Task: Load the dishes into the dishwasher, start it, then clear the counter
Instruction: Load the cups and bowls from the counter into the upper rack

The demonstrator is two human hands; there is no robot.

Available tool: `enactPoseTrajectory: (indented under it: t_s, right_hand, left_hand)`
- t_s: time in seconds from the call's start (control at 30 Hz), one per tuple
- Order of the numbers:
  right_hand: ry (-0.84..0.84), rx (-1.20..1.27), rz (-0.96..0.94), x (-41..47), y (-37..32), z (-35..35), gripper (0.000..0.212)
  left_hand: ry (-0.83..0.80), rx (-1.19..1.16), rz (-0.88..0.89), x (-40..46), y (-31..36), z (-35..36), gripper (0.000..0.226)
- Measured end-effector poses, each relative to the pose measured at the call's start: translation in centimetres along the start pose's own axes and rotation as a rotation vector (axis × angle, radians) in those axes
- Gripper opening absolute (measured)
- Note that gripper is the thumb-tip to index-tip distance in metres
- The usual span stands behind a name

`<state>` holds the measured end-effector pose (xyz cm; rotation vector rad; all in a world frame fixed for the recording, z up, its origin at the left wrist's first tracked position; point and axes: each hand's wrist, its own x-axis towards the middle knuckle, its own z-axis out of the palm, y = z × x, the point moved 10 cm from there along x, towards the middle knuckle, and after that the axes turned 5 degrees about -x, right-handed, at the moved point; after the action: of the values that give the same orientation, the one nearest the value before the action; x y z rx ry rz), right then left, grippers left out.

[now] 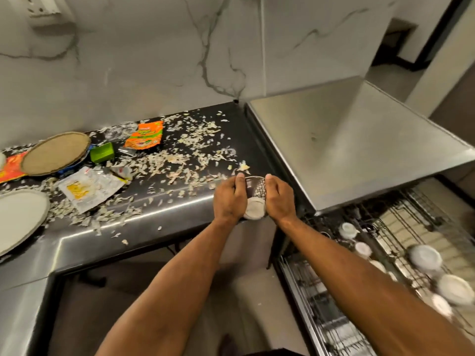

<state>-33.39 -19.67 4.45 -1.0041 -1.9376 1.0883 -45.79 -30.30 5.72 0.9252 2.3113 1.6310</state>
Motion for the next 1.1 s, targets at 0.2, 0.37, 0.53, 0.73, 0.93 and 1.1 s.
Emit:
enactPoseTrajectory:
  t_s: [0.2, 0.37, 0.53, 0.73, 0.93, 1.1]
  right_hand:
    - [0.080, -0.058, 0.068, -0.7, 5.0, -10.0, 0.044]
    - [0.191, -0.078, 0.181, -1.6, 10.9, -17.7, 0.054]
    - [0.296, -0.081, 0.299, -3.6, 15.4, -24.7, 0.046]
    - [0.470, -0.064, 0.444, -5.2, 20.0, -31.2, 0.039]
    - [0.576, -0.109, 0.559, -5.2, 24.3, -35.5, 0.040]
    - [0.618, -0.153, 0.678, -4.7, 28.8, -37.2, 0.042]
  left_hand:
    - [-0.126, 0.001, 0.008, -3.6, 3.8, 9.9, 0.047]
    - [-0.252, -0.018, -0.007, -6.7, 6.3, 18.2, 0.051]
    - [-0.427, 0.012, 0.032, -10.1, 9.5, 25.9, 0.048]
    - [-0.619, -0.002, 0.100, -12.6, 12.1, 34.2, 0.050]
    - [-0.789, 0.020, 0.135, -13.4, 13.1, 41.7, 0.048]
    - [-0.920, 0.027, 0.096, -13.8, 11.8, 47.3, 0.043]
